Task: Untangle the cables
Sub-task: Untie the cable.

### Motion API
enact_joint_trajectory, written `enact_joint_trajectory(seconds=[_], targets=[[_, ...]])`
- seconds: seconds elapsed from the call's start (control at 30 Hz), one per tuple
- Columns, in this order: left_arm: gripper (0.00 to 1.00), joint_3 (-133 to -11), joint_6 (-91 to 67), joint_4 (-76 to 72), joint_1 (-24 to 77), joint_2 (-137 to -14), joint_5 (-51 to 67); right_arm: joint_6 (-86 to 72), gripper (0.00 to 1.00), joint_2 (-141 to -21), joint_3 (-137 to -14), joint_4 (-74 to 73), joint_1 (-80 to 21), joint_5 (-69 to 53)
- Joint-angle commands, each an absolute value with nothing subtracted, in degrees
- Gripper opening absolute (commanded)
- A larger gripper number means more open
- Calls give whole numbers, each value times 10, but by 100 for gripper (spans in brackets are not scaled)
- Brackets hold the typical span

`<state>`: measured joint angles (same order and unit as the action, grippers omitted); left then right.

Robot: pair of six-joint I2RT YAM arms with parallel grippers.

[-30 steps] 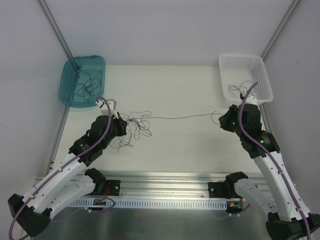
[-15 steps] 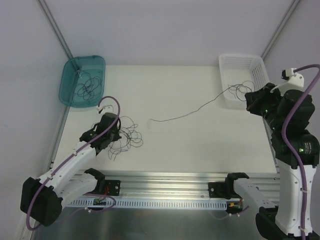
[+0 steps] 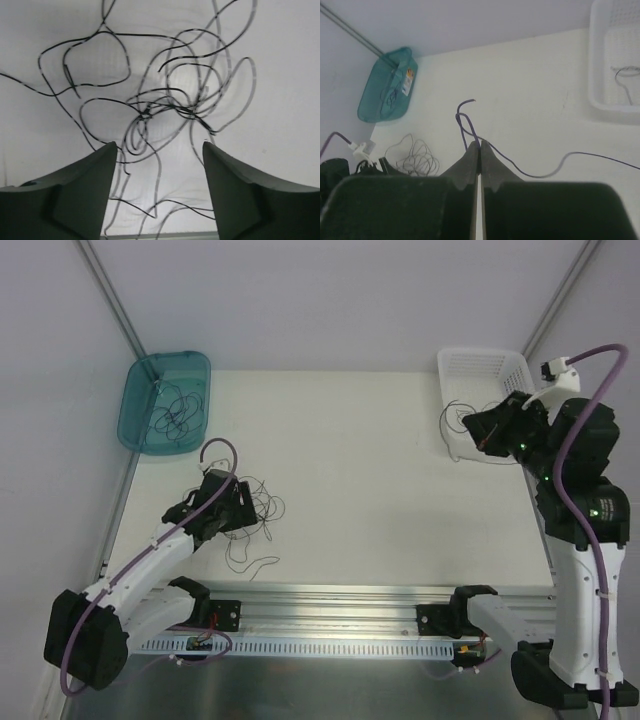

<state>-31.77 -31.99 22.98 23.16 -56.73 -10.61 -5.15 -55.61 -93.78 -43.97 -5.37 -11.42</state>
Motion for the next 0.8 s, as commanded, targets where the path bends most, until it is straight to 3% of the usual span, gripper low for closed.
enact_joint_trajectory(seconds=[0.0,0.07,0.1,0.33,0.53,0.77], targets=[[73,-352,-299,210,229,-511,-30,-66,1,-535,-855,-405,-51,-190],[95,-360,-272,204,229,-476,18,-71,1,-525,-808,-396,-51,-205],[99,-366,-261,197,229,-466,43,-73,1,-519,-794,-385,-51,-218],[99,-370,-230,82,246,-438,226,-89,1,-502,-687,-330,-99,-254],[99,-395,-199,48,353,-488,158,-109,1,-505,-589,-288,-190,-179],[99,-417,-197,8,407,-580,105,-154,1,-550,-461,-209,-216,-161]])
